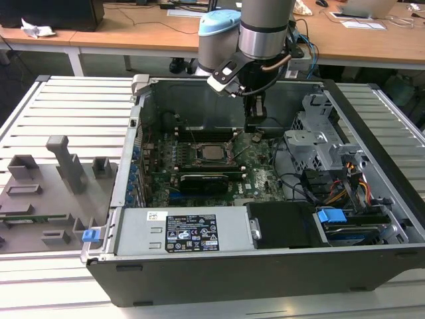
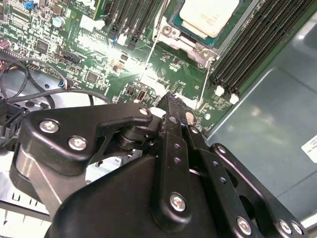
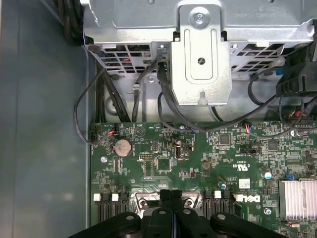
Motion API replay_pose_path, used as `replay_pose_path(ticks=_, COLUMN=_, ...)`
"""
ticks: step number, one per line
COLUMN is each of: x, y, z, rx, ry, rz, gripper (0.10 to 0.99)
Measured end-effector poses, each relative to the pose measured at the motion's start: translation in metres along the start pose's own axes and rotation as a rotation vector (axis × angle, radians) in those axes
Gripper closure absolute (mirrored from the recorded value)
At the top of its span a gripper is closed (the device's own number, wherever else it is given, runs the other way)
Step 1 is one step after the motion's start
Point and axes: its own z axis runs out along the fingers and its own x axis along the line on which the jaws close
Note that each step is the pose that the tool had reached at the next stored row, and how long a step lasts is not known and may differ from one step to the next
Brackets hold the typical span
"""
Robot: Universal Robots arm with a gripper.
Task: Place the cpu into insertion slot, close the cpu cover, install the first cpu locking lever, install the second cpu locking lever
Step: 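Close the cpu cover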
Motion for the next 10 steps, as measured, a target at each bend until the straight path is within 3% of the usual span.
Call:
replay_pose_path(ticks=8, x=0.0011, y=0.0135, z=0.0054, rx=0.002, ry=0.0026, rz=-0.036, gripper=0.980)
replay_pose_path(ticks=10, x=0.0012, y=0.0171, z=0.0085, rx=0.010, ry=0.0027, rz=-0.039, gripper=0.980)
